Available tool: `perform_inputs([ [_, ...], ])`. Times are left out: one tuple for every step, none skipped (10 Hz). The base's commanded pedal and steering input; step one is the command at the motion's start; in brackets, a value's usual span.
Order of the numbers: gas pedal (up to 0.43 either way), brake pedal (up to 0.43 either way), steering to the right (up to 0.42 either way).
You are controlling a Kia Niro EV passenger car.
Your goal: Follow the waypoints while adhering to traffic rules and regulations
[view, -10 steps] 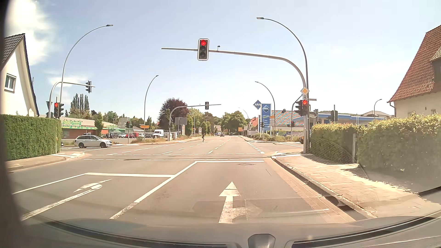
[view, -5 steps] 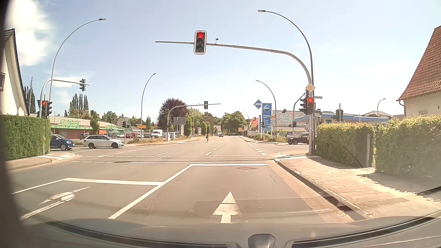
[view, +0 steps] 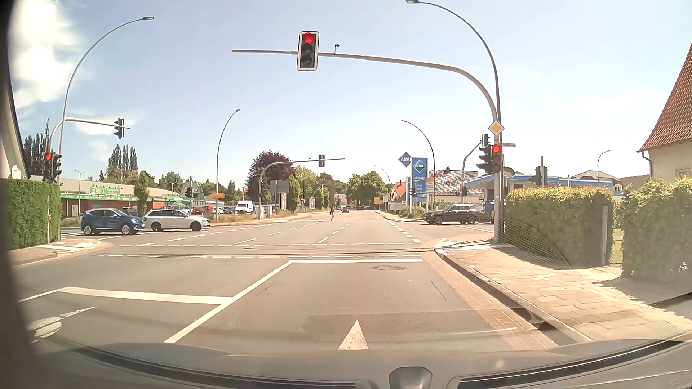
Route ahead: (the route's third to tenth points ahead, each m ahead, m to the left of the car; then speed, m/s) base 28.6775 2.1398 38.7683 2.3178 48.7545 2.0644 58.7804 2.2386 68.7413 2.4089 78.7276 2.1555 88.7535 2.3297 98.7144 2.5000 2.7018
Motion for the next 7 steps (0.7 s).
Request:
perform_inputs([
  [0.000,0.006,0.004],
  [0.000,0.006,0.004],
  [0.000,0.006,0.004],
  [0.000,0.012,0.003],
  [0.000,0.018,-0.004],
  [0.000,0.024,-0.016],
  [0.000,0.024,-0.024],
])
